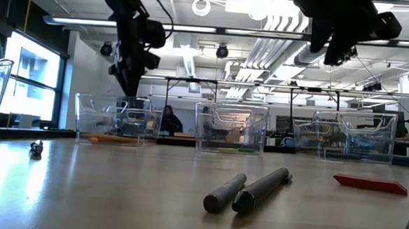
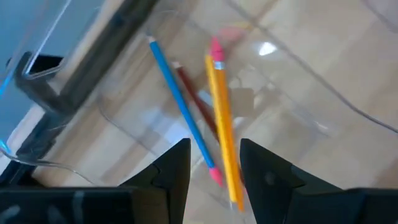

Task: Sort crayons/erasers/pens/pencils in bins
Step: Put the red eraser into the top middle transparent bin

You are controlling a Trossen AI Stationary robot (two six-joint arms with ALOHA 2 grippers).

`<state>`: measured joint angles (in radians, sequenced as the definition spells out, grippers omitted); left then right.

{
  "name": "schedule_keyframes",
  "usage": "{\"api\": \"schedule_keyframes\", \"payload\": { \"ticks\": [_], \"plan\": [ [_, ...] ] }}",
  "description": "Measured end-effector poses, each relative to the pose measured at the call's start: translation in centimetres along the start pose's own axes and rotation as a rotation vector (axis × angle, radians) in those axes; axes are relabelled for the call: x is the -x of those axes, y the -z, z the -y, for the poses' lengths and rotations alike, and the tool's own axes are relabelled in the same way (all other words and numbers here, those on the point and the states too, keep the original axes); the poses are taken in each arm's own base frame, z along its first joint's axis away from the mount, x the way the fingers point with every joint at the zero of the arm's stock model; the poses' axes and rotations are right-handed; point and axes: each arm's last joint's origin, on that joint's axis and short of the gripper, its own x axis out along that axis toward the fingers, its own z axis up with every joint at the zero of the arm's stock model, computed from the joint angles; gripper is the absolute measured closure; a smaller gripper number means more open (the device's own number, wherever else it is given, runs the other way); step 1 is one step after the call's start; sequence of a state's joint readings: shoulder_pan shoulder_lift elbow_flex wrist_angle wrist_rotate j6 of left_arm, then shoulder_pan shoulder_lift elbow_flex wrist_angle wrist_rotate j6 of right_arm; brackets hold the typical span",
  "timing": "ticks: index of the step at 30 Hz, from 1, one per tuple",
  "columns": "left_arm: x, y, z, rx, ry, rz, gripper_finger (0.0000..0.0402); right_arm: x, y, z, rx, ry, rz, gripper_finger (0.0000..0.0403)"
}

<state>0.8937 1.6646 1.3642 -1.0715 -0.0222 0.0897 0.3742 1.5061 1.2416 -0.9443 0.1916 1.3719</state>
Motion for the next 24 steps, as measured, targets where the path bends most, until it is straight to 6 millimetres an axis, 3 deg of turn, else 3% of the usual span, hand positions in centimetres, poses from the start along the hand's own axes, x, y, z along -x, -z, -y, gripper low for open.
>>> {"api": "schedule_keyframes", "payload": {
  "ticks": [5, 10, 19, 24],
  "plan": [
    [2.5, 0.2, 0.5, -0.051, 0.124, 0.045, 0.0273, -1.1, 0.3, -1.5, 0.068, 0.118, -0.109, 0.0269],
    [4.7, 1.8, 1.5, -0.076, 0.244, 0.117, 0.0273, -2.5, 0.8, -2.9, 0.138, 0.184, -0.153, 0.0269],
    [5.8, 6.8, 3.8, -0.065, 0.277, 0.178, 0.0273, -4.1, 1.8, -3.4, 0.153, 0.200, -0.239, 0.0267],
    [6.7, 8.3, 5.0, -0.024, 0.305, 0.225, 0.0273, -4.2, 1.9, -3.7, 0.154, 0.174, -0.243, 0.0235]
  ]
}}
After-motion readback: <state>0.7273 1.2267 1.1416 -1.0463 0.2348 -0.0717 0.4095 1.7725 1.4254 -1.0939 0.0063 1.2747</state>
